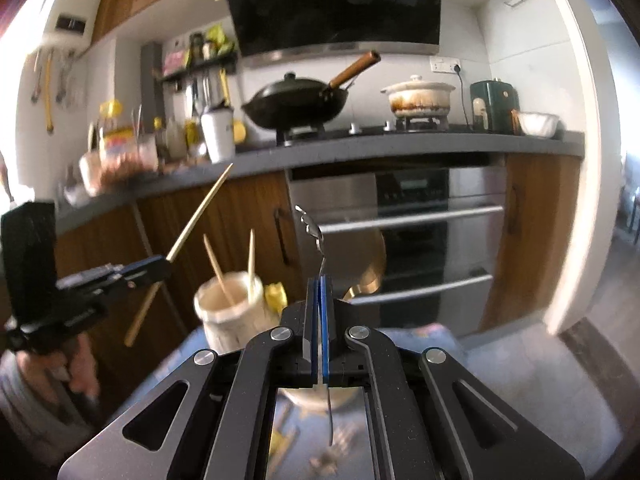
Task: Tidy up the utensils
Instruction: 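Lift the chopstick and flower spoon upright and carry both over the holder, then drop the chopstick into the tall pot with the left tool while the right drops the spoon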
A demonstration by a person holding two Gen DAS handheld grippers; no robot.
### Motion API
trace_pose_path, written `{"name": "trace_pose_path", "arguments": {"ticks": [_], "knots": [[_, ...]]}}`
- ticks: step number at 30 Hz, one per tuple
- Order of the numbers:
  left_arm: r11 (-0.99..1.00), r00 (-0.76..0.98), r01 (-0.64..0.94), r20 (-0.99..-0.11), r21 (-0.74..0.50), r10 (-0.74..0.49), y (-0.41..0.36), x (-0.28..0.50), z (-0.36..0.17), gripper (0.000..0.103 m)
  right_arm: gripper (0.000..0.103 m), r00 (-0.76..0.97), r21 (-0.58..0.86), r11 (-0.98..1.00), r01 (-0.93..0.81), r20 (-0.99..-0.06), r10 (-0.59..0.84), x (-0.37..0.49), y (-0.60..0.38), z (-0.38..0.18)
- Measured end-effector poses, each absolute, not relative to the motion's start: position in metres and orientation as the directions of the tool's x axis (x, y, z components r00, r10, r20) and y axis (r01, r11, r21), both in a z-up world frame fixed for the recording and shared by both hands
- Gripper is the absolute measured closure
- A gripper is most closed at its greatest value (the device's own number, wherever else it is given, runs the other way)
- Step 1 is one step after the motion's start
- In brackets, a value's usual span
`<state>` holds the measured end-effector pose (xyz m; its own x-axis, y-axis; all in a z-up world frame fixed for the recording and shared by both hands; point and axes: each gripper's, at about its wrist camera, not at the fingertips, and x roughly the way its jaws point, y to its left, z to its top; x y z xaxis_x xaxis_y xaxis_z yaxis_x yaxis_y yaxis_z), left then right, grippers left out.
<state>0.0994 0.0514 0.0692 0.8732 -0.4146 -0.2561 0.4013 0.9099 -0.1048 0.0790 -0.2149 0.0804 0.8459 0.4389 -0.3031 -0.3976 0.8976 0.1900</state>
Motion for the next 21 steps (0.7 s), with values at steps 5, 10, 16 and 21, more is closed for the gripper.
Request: {"name": "trace_pose_path", "arguments": {"ticks": [5,10,16,21], "knots": [[0.895,0.879,0.406,-0.188,-0.186,-0.438,0.059,0.132,0.074,0.097,0.101,0.855,0.239,0.888,-0.392,-0.262,0.448,0.107,-0.209,0.09],[0.862,0.867,0.44,-0.129,-0.252,-0.481,0.06,0.151,0.065,0.097,0.101,0.858,0.257,0.881,-0.397,-0.236,0.456,0.126,-0.199,0.091],[0.871,0.88,0.427,-0.109,-0.243,-0.462,0.052,0.168,0.046,0.097,0.101,0.853,0.268,0.881,-0.39,-0.255,0.455,0.147,-0.189,0.075],[0.885,0.887,0.414,-0.122,-0.214,-0.445,0.047,0.172,0.029,0.097,0.101,0.849,0.294,0.876,-0.382,-0.261,0.458,0.155,-0.188,0.063]]}}
